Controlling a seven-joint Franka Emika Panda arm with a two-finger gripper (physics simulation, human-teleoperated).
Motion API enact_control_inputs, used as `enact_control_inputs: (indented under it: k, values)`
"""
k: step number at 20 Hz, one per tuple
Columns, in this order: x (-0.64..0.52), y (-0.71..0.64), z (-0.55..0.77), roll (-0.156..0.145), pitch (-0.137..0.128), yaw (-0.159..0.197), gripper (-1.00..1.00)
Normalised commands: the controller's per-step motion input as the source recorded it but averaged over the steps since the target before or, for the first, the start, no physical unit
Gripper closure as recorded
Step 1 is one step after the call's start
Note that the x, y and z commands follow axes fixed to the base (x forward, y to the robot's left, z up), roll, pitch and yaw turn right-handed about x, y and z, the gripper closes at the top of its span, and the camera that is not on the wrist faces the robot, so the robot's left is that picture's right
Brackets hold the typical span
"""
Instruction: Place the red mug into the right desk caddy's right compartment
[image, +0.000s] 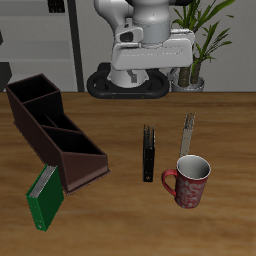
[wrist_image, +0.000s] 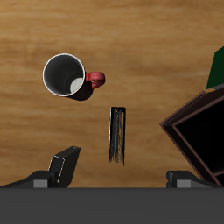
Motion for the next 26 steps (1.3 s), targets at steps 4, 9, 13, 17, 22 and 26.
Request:
enact_control_inputs:
  k: [4,9,13,17,22,26]
  values:
    - [0.22,0.34,0.08,-0.035,-0.041,0.016,-1.0]
    - [0.25,0.39,0.06,-0.009,-0.023,0.008,-1.0]
    - [0.26,0.52,-0.03,-0.006,-0.014,-0.011,-1.0]
    - [0.21,0.4,-0.06,-0.043,-0.046,0.034,-1.0]
    - [0.3,0.41,-0.17,-0.023,-0.004,0.015,-1.0]
    - [0.18,0.17,-0.26,-0.012,-0.013,0.049,-1.0]
